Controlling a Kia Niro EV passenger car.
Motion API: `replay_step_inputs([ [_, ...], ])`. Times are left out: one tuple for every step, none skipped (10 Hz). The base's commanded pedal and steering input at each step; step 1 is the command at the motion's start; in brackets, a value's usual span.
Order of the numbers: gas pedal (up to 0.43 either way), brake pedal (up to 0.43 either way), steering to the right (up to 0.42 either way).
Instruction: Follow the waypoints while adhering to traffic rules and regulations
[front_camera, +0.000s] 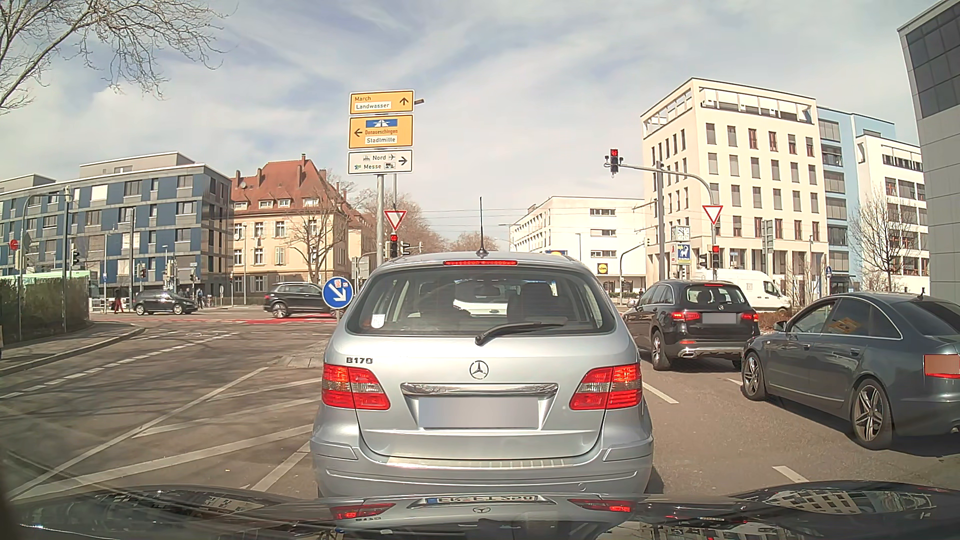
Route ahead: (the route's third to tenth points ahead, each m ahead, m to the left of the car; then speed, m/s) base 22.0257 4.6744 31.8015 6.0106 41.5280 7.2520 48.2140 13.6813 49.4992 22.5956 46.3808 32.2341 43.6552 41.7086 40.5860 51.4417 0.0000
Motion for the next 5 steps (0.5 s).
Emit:
replay_step_inputs([
  [0.000,0.305,0.006],
  [0.000,0.305,0.006],
  [0.000,0.305,0.006],
  [0.000,0.305,0.006],
  [0.000,0.299,0.006],
])
